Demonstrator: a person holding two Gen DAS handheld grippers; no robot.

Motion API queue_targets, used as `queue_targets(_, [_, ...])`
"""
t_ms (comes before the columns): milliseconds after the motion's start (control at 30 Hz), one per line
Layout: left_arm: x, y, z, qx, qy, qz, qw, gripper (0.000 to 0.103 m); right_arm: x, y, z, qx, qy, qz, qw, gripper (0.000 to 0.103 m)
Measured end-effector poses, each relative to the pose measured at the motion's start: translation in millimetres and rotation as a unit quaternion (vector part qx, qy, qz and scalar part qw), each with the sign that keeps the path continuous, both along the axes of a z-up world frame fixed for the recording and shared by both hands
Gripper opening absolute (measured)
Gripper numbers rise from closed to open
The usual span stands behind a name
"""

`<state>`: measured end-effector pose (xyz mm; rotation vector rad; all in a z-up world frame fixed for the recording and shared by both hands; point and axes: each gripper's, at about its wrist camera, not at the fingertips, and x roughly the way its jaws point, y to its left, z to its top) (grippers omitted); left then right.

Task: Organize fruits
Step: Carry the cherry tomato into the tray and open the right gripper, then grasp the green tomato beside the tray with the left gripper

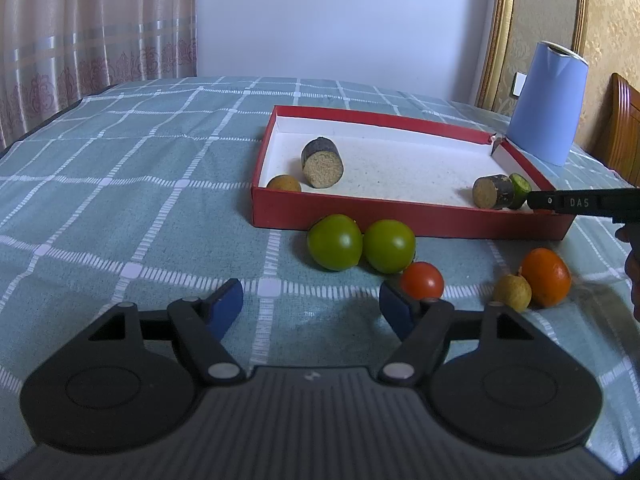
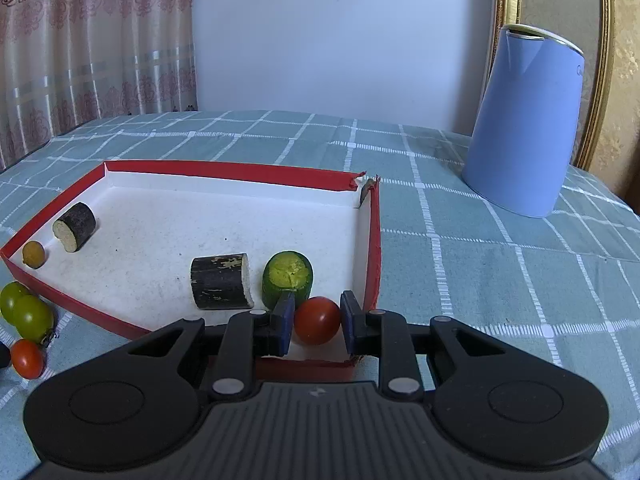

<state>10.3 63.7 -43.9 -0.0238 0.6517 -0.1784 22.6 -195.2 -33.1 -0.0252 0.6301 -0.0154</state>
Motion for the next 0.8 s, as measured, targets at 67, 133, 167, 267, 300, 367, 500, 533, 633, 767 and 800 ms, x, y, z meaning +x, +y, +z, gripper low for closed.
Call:
queue_targets(67, [0.0,0.0,0.0,0.000,0.000,0.000,1.0000,0.073,-0.1,0.2,0.1,-0.002,0.000,0.000,1.000,0.024])
queue_targets(133, [0.0,0.1,0.0,0.000,0.000,0.000,1.0000,0.073,0.6,0.9,-0.6,-0.003,0.003,0.000,1.000,0.024])
queue_targets(167, [0.0,0.4,0.0,0.000,0.000,0.000,1.0000,0.073,0.3,0.7,-0.5,-0.002,0.003,-0.001,1.000,0.024])
queue_targets(267, [-0.1,0.1,0.0,0.001,0.000,0.000,1.0000,0.073,-2.1,0.0,1.3,0.001,0.002,0.004,1.000,0.024])
queue_targets(300, [0.0,0.1,-0.1,0.001,0.000,0.000,1.0000,0.073,-5.5,-0.2,3.5,0.003,-0.001,0.005,1.000,0.025])
queue_targets(367, [0.0,0.3,-0.1,0.000,0.000,0.000,1.0000,0.073,-12.3,-0.2,8.8,0.001,-0.008,0.006,1.000,0.025])
queue_targets(500, [0.1,0.2,0.1,-0.001,0.000,0.000,1.0000,0.073,-31.9,-3.5,18.4,0.011,-0.016,0.008,1.000,0.031])
queue_targets(533, [0.0,0.0,0.1,-0.001,0.000,0.001,1.0000,0.073,-38.8,-4.9,19.1,0.012,-0.017,0.008,1.000,0.031])
queue_targets(633, [-0.3,-1.3,0.0,0.002,-0.001,0.002,1.0000,0.073,-56.7,-11.1,14.2,0.017,-0.014,0.003,1.000,0.031])
queue_targets(767, [-1.5,-0.8,0.7,0.000,-0.004,0.003,1.0000,0.073,-67.1,-23.5,-3.9,0.027,0.008,-0.015,0.999,0.031])
queue_targets(800, [-2.4,-0.5,1.4,0.000,-0.005,0.006,1.0000,0.073,-65.9,-27.1,-8.5,0.032,0.014,-0.021,0.999,0.031])
